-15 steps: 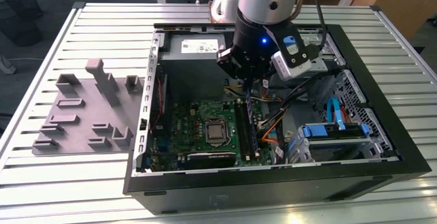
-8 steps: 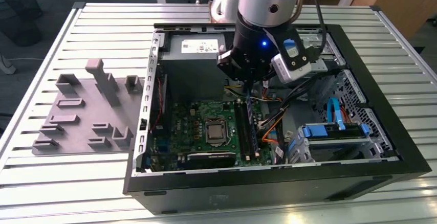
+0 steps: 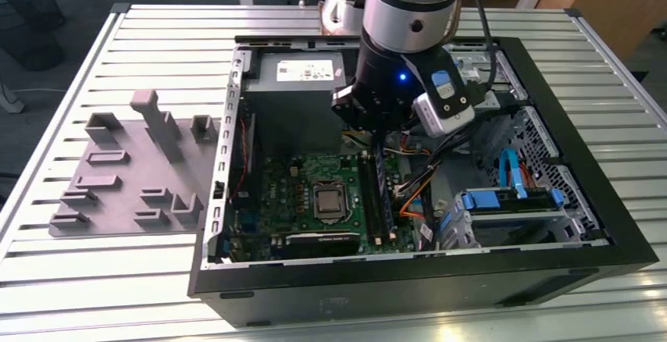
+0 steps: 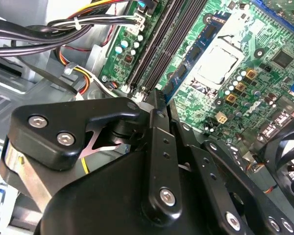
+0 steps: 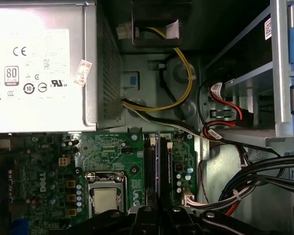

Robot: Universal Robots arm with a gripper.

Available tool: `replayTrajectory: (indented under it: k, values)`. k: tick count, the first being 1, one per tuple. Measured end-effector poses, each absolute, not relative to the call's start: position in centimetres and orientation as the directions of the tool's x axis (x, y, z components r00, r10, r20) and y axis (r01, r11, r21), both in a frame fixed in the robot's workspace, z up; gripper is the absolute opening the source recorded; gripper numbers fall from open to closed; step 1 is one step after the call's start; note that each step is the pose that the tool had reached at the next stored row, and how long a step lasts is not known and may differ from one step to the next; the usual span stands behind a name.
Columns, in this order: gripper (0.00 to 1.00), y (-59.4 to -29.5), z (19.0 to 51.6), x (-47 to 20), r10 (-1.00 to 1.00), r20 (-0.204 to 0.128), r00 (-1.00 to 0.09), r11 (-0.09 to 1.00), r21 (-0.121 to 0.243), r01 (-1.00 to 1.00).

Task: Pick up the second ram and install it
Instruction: 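Insert the second ram into the second slot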

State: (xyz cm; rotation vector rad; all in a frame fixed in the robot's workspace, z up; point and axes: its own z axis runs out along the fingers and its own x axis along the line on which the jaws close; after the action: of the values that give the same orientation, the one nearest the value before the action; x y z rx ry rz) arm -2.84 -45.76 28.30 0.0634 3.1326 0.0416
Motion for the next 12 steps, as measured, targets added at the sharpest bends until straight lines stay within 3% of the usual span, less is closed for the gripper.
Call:
replayTrajectory:
  k: [12]
  values:
    - [0.14,-46.3,27.0,-2.8,0.040,-0.007,-0.999,0.999,0.027,0.040]
